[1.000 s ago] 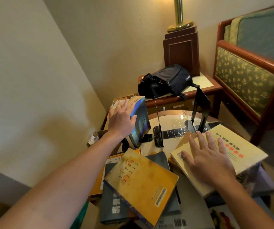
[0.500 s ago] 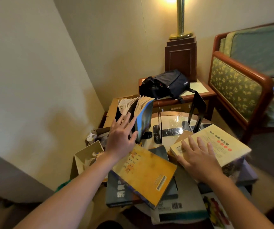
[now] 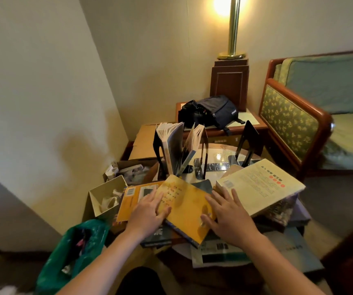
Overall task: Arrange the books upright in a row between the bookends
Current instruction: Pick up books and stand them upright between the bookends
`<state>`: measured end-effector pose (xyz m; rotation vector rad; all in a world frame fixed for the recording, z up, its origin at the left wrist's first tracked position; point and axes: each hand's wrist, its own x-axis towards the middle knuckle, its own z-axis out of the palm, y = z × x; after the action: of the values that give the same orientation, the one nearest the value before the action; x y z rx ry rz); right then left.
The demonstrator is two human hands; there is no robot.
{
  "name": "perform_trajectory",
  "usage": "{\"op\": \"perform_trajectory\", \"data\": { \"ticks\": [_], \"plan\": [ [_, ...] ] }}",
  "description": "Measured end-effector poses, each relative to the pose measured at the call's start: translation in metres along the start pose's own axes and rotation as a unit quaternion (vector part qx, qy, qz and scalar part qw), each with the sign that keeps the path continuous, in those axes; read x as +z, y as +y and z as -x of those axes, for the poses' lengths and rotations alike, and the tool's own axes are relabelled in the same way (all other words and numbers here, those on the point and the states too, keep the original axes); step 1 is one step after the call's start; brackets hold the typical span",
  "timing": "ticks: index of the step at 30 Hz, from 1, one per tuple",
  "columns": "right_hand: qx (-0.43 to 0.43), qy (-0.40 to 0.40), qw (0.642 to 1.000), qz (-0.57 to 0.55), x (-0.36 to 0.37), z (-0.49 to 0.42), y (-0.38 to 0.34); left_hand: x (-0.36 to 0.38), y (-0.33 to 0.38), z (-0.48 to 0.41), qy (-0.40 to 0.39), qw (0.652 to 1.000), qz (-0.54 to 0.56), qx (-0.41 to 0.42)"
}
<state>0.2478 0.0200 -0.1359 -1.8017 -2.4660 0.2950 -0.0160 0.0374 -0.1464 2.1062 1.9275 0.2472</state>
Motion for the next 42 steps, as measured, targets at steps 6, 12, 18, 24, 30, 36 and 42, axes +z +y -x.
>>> {"op": "perform_trajectory", "data": {
  "ticks": [6,12,18,24,30,36,42],
  "plan": [
    [0.025,-0.057,0.998,-0.017,0.004,0.003,-0.011,-0.003,0.001,0.014,-0.008,0.997,-0.05,-0.066],
    [0.051,-0.084,0.994,-0.043,-0.001,0.003,-0.018,-0.008,0.001,0.015,0.01,0.997,0.016,-0.07],
    [0.06,-0.078,0.994,-0.045,-0.006,0.006,-0.025,-0.011,-0.004,0.022,0.009,0.992,0.092,-0.08],
    [0.11,-0.024,0.947,-0.302,-0.011,0.008,-0.026,-0.008,-0.001,0.032,0.017,0.989,0.125,-0.08],
    [0.127,0.019,0.841,-0.525,-0.031,0.024,-0.016,-0.024,0.001,0.035,0.019,0.953,0.295,-0.074],
    [0.107,0.027,0.791,-0.602,-0.049,0.03,-0.01,-0.082,0.015,0.027,-0.075,0.883,0.462,-0.019],
    [0.092,0.148,0.864,-0.472,-0.042,0.01,-0.03,-0.128,0.041,0.023,0.002,0.918,0.396,0.036]
  ]
}}
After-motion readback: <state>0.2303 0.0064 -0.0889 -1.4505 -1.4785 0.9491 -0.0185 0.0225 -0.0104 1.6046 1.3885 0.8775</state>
